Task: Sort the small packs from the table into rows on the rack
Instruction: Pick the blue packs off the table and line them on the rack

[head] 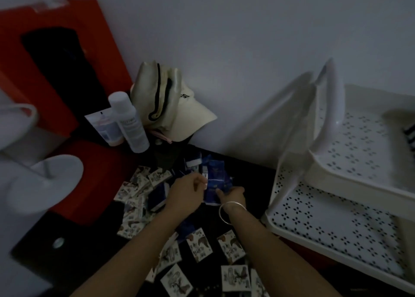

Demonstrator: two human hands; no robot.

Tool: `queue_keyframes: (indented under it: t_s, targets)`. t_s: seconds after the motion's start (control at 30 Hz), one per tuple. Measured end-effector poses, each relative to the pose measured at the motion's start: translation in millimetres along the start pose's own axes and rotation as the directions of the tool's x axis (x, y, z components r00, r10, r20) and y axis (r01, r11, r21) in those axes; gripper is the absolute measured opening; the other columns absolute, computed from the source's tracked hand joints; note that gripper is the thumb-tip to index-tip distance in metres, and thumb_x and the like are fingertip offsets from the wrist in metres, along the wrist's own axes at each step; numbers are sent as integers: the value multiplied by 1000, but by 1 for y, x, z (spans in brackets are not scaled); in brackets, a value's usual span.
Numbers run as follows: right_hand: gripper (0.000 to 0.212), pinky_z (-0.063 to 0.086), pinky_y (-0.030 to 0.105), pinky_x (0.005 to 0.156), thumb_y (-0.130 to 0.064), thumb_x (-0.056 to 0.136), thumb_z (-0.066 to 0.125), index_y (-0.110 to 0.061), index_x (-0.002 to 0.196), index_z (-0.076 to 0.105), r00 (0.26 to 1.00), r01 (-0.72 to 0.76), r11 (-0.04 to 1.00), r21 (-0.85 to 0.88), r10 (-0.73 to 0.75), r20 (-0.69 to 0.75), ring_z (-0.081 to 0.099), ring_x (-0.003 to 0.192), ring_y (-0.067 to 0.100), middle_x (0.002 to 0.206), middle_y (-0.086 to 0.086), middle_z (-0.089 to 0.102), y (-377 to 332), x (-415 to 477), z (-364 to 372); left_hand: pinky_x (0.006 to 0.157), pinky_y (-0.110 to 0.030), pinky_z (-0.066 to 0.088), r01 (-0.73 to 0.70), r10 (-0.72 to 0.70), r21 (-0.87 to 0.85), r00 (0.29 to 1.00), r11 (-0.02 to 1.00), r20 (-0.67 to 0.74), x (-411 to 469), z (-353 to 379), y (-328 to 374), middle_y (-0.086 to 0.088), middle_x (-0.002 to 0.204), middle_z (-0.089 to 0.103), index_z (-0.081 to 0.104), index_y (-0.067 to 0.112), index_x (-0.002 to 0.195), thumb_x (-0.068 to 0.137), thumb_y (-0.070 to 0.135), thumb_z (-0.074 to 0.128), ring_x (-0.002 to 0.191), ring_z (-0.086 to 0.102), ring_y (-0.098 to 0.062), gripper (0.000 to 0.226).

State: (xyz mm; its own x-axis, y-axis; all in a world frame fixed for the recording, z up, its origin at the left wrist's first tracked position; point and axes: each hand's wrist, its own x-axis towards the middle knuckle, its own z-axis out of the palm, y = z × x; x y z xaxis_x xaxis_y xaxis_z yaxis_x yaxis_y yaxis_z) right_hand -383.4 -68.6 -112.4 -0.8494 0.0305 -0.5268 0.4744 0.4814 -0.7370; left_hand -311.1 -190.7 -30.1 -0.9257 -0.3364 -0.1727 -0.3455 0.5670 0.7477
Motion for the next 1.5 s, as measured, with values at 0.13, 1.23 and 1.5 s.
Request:
queue_keyframes:
  t_s: [0.13,1.23,1.5]
  targets:
    - [58,46,34,87,-22,78,75,-2,119,40,999,16,997,-70,-13,45,59,108,32,121,19,59,9,9,1,71,-31,48,-57,74,204,994,977,-78,34,10,-2,-1,97,66,61,18,97,95,18,48,87,60,-19,13]
    - [35,54,35,92,5,89,53,-5,122,57,691,653,743,146,-664,286,47,123,15,136,-5,39,-42,-161,-142,84,-27,35,564,-21,-824,825,-52,565,-94,-27,49,-12,123,56,59,10,128,72,32,79,98,48,-20,64]
    - [31,59,32,77,11,89,49,-17,98,60,595,774,628,83,-765,247,69,81,18,93,3,66,-70,-214,-210,52,-21,45,485,65,-860,864,159,499,-125,-26,95,-9,97,72,76,10,101,85,50,53,63,61,-13,48]
